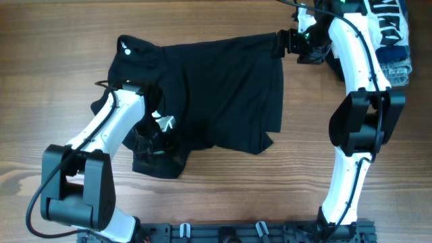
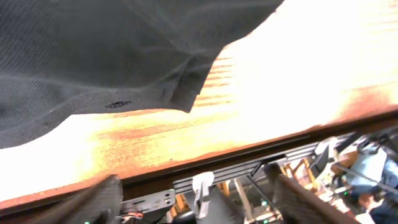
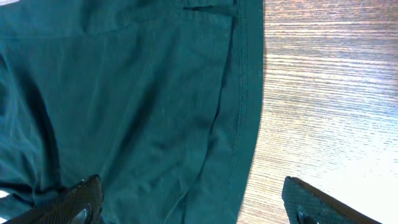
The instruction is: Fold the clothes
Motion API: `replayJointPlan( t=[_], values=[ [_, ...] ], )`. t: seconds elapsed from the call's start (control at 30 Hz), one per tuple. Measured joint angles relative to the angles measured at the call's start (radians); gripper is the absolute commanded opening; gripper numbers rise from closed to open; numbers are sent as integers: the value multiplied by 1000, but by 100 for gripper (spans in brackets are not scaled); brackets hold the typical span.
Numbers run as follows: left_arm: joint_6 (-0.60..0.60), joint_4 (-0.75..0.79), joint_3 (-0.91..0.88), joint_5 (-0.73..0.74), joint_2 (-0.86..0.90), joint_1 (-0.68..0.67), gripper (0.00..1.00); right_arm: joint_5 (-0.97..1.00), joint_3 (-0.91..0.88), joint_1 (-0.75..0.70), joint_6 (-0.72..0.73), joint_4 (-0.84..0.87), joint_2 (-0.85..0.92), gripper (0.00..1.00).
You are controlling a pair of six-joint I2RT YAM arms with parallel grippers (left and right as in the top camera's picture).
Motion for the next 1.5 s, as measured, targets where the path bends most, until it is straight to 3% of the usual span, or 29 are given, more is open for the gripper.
replayJointPlan(
  t=[0.23, 0.37, 0.43, 0.63, 0.9, 1.07, 1.17, 1.5],
  values=[
    [-8, 93, 0, 3, 0, 11, 87, 0, 0, 0, 11, 78, 0, 96],
    [-52, 160, 46, -42, 0, 92, 94, 0, 0, 0, 10, 109, 0, 97],
    [-68, 228, 85, -79, 0, 130, 96, 0, 0, 1, 10, 117, 0, 97],
    [-82, 542, 121, -206, 12, 222, 86, -1, 0, 9, 10, 146, 0, 98],
    [-31, 575, 124, -280, 188, 229, 86, -3, 0, 14, 10, 157, 0, 99],
    [-24, 630, 125, -307, 210, 229, 90, -4, 0, 14, 10, 158, 0, 99],
    [-18, 692, 125, -329, 217, 229, 99, -4, 0, 14, 10, 159, 0, 99],
    [18, 927, 170, -430, 315, 223, 100, -3, 0, 14, 10, 164, 0, 99]
  ],
)
